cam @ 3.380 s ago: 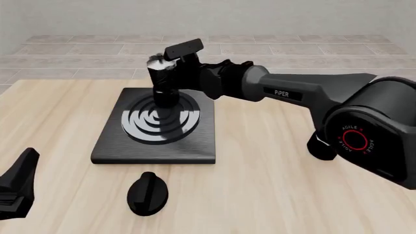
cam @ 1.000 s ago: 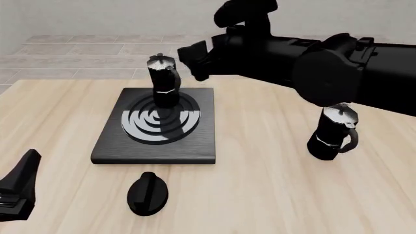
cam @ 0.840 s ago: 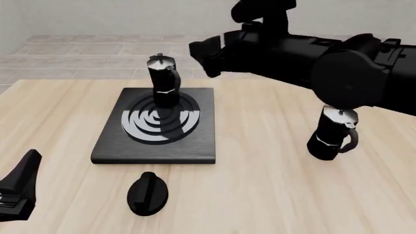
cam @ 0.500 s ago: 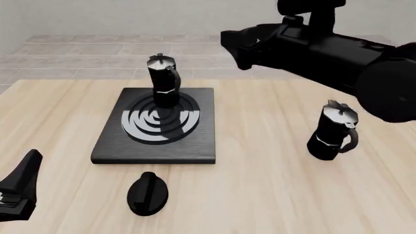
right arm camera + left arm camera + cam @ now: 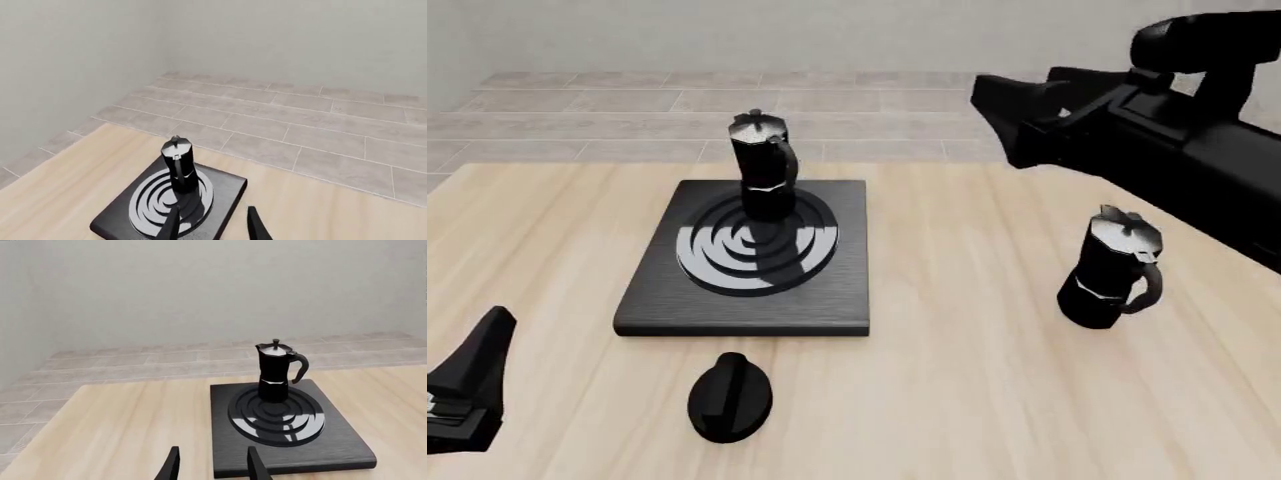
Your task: Put both moka pots on the stove.
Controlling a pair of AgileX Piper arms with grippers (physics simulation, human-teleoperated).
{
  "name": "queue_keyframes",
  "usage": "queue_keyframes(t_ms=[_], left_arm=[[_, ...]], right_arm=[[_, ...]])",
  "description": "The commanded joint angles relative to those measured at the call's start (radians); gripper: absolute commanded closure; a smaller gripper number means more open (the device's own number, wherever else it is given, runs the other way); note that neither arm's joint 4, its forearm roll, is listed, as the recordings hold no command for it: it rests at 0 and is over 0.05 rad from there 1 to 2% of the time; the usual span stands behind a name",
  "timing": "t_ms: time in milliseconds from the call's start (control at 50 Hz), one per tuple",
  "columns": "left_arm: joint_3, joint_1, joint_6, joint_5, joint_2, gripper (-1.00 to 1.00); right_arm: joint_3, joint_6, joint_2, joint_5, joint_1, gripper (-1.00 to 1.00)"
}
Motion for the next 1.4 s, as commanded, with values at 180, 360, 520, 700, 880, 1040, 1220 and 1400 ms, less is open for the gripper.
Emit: queue_keyframes(t_ms=[180, 360, 520, 700, 880, 1040, 1220, 1400], left_arm=[[0.0, -0.002, 0.002, 0.005, -0.009, -1.0], [-0.001, -0.002, 0.001, 0.002, -0.005, -1.0], [0.0, -0.004, 0.0, 0.009, -0.014, -1.0], [0.0, -0.005, 0.002, 0.009, -0.015, -1.0], [0.0, -0.003, 0.002, 0.011, -0.019, -1.0], [0.0, -0.005, 0.004, 0.011, -0.019, -1.0], [0.0, -0.006, 0.006, 0.009, -0.022, -1.0], [-0.001, -0.006, 0.007, 0.009, -0.023, -1.0]], right_arm=[[0.183, 0.003, -0.179, -0.066, -0.073, -1.0], [0.287, 0.01, -0.257, -0.102, -0.099, -1.0], [0.366, 0.03, -0.315, -0.13, -0.137, -1.0], [0.432, 0.062, -0.413, -0.138, -0.171, -1.0], [0.501, 0.037, -0.457, -0.152, -0.184, -1.0], [0.558, 0.046, -0.482, -0.162, -0.217, -1.0], [0.595, 0.055, -0.484, -0.165, -0.247, -1.0], [0.607, 0.05, -0.5, -0.155, -0.255, -1.0]])
